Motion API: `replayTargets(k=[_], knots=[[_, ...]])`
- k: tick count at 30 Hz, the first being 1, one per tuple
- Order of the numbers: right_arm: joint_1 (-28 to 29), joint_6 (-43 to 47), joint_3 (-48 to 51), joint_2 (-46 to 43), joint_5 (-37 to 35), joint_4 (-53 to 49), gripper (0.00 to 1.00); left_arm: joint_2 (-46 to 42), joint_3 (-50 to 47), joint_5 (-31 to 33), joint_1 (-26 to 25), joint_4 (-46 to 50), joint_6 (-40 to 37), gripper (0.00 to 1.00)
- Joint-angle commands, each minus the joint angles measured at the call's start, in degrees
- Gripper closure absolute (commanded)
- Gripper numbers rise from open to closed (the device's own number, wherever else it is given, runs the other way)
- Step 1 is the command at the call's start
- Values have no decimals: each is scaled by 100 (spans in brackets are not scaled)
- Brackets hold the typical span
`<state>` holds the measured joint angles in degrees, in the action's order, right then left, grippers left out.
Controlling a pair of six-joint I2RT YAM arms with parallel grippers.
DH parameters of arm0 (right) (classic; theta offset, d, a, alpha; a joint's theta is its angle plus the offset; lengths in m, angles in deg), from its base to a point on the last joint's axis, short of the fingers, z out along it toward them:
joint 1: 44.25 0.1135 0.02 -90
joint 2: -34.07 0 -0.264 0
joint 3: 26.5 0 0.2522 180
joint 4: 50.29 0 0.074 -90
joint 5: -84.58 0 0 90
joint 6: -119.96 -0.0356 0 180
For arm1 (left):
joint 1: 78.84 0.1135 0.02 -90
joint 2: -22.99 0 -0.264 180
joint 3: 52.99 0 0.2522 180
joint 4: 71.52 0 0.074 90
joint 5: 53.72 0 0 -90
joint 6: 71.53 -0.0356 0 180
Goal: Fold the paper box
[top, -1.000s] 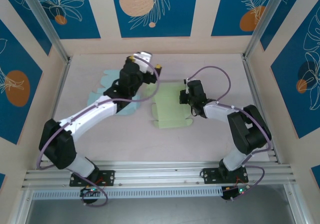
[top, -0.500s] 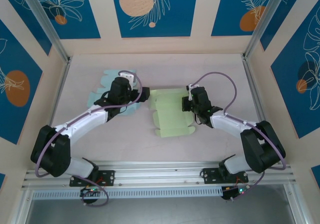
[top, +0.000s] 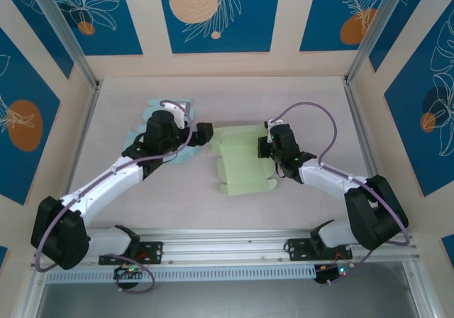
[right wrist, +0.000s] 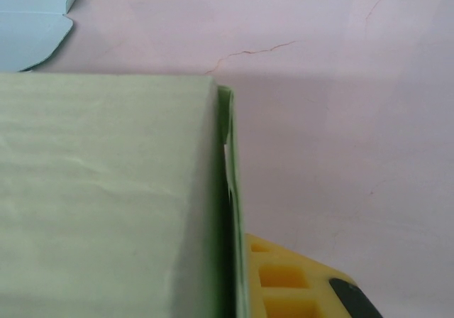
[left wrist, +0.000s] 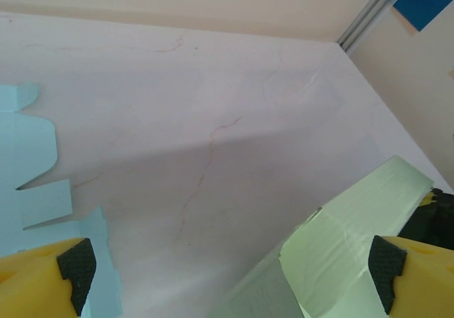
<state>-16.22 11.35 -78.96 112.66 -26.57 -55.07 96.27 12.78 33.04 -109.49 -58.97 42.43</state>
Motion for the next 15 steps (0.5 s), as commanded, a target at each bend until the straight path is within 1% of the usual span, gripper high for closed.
replayTargets(k=[1, 4, 8, 12, 15], knots=[[69, -109, -36, 4, -210, 77, 100, 330, 215, -228, -43, 241, 67, 5], [88, -120, -72, 30, -299, 17, 100, 562, 287, -489, -44, 211, 88, 10], [90, -151, -95, 42, -318, 22, 100, 745, 376, -563, -40, 384, -13, 13], [98, -187, -139, 59, -278, -18, 100, 911, 346, -503, -43, 495, -109, 23], [108, -212, -152, 77, -244, -15, 100, 1044, 309, -475, -42, 366, -122, 23]])
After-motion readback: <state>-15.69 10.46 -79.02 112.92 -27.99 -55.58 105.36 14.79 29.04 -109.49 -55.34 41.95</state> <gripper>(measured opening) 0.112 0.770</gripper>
